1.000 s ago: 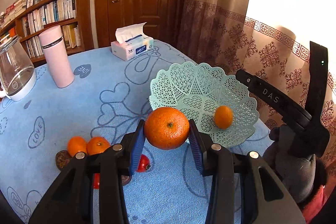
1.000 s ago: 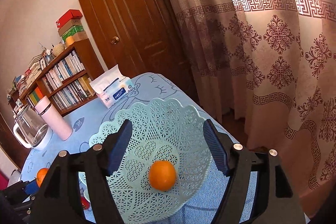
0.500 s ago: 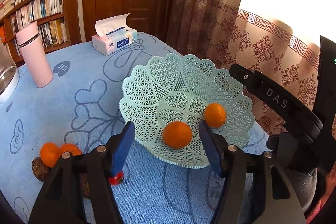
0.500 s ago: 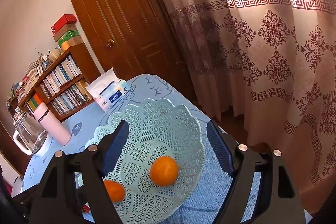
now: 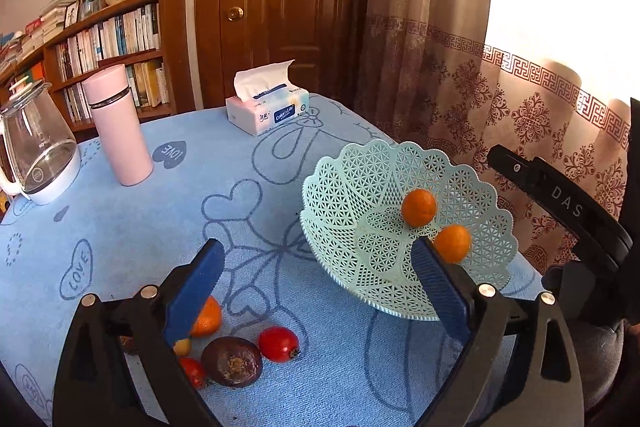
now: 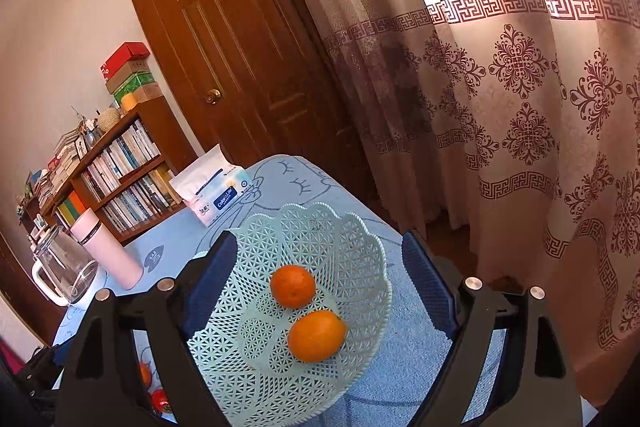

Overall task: Organize fruits
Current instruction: 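Lower the large orange into the green basket and open the left tool, then withdraw the left tool from the basket back toward the fruit pile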

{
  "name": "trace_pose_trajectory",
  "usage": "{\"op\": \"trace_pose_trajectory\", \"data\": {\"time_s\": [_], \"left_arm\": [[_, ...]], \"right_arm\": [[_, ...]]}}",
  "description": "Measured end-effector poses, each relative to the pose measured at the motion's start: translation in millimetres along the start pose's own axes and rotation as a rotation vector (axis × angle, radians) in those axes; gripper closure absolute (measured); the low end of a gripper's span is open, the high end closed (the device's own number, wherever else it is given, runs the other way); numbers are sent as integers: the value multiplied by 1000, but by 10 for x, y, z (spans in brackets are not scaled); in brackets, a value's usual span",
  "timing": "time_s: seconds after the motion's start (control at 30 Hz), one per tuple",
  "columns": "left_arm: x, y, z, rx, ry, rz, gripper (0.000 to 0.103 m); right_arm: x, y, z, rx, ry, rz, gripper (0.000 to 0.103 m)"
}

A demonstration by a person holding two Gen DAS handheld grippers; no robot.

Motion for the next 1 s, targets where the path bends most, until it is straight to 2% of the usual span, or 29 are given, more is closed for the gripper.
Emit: {"op": "trace_pose_trajectory", "data": {"time_s": [0.13,0.3,0.43,0.53,0.73,1.0], "left_arm": [[32,75,75,23,-24,9,7],[37,168,137,74,-47,-1,6],[28,238,166,106,-54,1,5],[24,279,189,131,-63,-7,5],[-7,353,245,161,-76,-13,5],[-54,460,293,176,-74,8,5]], "right_arm": [[81,5,104,-11,-60,10,11],[191,87,325,-42,-178,70,4],[228,189,437,-55,-235,125,3],[217,254,441,-34,-228,141,3],[134,302,308,36,-129,104,3],[94,468,362,79,-130,129,3]]}}
Point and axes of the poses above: each gripper's, at about its wrist camera, not at the fingertips, and z roughly against the way its jaws point, y to its left, x to its top, the point moved 10 cm from there along -z, roughly the way its jaws point, and after that the axes turned 2 degrees about y, right-handed, at the moved point
